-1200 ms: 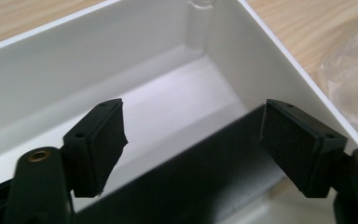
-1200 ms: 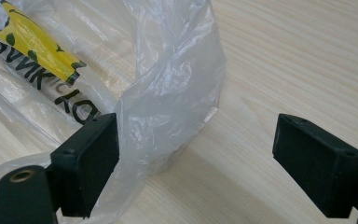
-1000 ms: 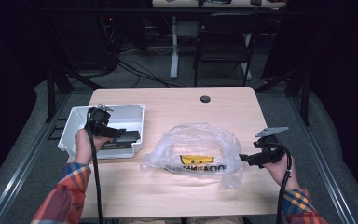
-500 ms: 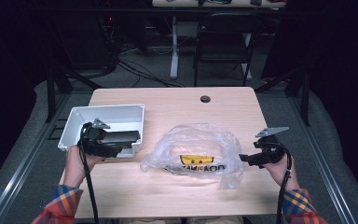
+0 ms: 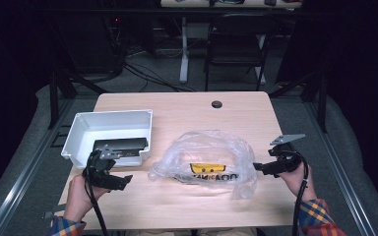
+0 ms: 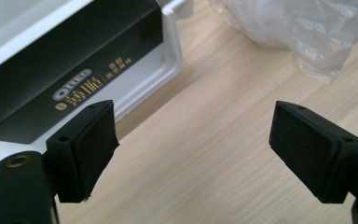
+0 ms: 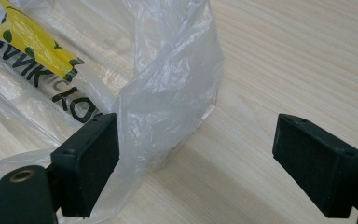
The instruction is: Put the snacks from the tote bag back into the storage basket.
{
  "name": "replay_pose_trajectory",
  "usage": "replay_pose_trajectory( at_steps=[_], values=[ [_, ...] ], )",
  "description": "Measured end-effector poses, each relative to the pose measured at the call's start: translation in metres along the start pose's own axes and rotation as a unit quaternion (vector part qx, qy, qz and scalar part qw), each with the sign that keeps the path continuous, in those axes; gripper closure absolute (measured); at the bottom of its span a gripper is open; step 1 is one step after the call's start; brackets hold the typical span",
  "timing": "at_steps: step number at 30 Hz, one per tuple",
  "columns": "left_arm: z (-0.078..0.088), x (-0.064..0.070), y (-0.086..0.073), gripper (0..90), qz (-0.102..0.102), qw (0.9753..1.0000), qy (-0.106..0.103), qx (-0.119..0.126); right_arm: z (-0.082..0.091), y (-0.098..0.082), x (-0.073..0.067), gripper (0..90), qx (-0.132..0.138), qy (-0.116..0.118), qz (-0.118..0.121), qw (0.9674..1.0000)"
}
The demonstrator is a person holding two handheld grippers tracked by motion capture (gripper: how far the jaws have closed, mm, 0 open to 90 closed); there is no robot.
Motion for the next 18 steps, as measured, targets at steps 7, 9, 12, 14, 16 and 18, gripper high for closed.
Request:
replay_pose_trajectory(
  at_steps=[7, 9, 12, 14, 16, 18],
  values=[
    [-0.010, 0.011, -0.012, 14.6, -0.005, 0.9999, 0.000, -0.010, -0.001, -0.001, -0.001, 14.2, -0.003, -0.001, 0.004, 1.0000],
    [-0.015, 0.013, -0.016, 14.7, -0.005, 0.9999, 0.002, -0.013, -0.001, -0.001, -0.001, 14.2, -0.001, -0.002, 0.002, 1.0000],
    [-0.026, 0.015, -0.023, 14.6, -0.014, 0.9995, -0.003, -0.027, -0.002, -0.001, 0.000, 14.2, 0.000, -0.002, 0.003, 1.0000],
    [-0.028, 0.015, -0.024, 14.6, -0.015, 0.9995, 0.000, -0.029, -0.002, -0.002, 0.000, 14.2, 0.001, -0.002, 0.003, 1.0000],
    [-0.029, 0.015, -0.024, 14.7, -0.012, 0.9995, -0.007, -0.027, -0.002, -0.002, -0.001, 14.2, 0.001, -0.003, 0.007, 1.0000],
    [-0.030, 0.015, -0.024, 14.7, -0.012, 0.9996, -0.006, -0.025, -0.003, -0.002, 0.000, 14.2, 0.002, -0.005, 0.007, 1.0000]
  ],
)
Point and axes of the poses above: each handheld gripper's, and its own axes: z roughly backward along the jaws, y roughly out of its top, x roughly to its right, the point moved 5 cm from there along -z, roughly forward along the jaws, and after that the axes turned 6 degrees about z, right-handed, at the moved point
